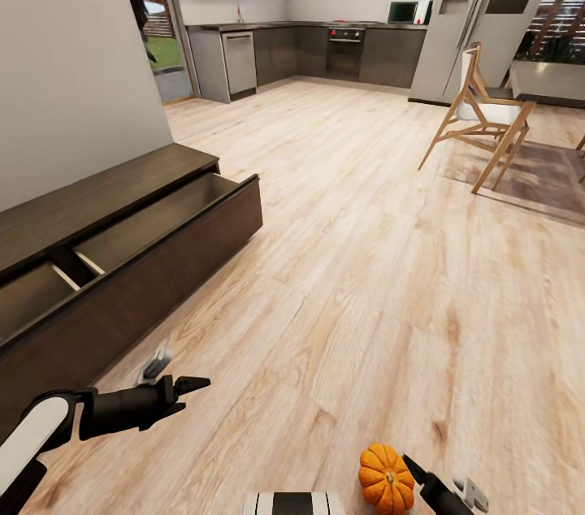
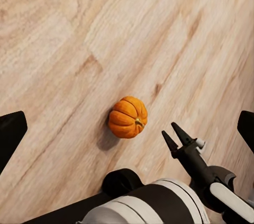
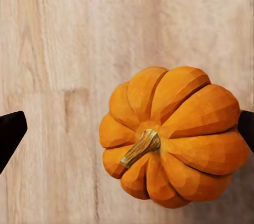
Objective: Place each of the two pumpkins and all three candles from the living room inside a cabinet in the living room (use any cabinet), then make sure every cabinet is closed, and position the cauldron so it is next to a table in the living room.
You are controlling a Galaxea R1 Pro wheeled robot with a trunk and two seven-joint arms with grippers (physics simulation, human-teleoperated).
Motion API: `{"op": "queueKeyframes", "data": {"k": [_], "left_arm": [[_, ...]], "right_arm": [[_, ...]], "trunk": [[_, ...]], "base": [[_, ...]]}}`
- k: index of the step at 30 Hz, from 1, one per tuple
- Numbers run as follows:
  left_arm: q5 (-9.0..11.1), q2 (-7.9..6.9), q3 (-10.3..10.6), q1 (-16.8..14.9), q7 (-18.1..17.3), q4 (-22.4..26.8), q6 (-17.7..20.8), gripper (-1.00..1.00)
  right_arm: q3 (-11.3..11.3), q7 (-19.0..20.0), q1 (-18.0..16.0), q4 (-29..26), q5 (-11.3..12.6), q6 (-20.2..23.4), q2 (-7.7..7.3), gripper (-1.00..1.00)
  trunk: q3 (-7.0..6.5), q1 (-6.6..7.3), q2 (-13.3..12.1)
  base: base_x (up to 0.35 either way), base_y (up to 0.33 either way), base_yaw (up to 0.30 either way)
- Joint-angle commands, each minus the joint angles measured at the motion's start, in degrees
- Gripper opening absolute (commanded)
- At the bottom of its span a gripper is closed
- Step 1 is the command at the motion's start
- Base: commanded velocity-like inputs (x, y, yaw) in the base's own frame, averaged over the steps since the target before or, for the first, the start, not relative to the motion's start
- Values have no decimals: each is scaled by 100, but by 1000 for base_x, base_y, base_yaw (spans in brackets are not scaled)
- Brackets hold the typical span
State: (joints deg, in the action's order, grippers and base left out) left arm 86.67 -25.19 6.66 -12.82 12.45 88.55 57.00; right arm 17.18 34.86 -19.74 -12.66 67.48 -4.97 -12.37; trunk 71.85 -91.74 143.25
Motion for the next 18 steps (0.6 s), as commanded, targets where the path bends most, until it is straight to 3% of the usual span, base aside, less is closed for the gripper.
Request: {"op": "queueKeyframes", "data": {"k": [1, 7, 18], "left_arm": [[60, -4, 9, -4, 58, 4, 4, 100], [60, 2, 25, -4, 59, 4, 4, 100], [60, 13, 28, -1, 64, 4, 4, 100]], "right_arm": [[49, -32, -4, 7, 36, -33, -3, 100], [49, -109, -4, 5, 37, -38, -2, 100], [49, -129, -4, 9, 37, -39, -2, 100]], "trunk": [[4, 1, 2], [4, 1, 2], [248, -27, 16]], "base": [[0, 0, 0], [0, 0, 0], [0, 0, 0]]}}
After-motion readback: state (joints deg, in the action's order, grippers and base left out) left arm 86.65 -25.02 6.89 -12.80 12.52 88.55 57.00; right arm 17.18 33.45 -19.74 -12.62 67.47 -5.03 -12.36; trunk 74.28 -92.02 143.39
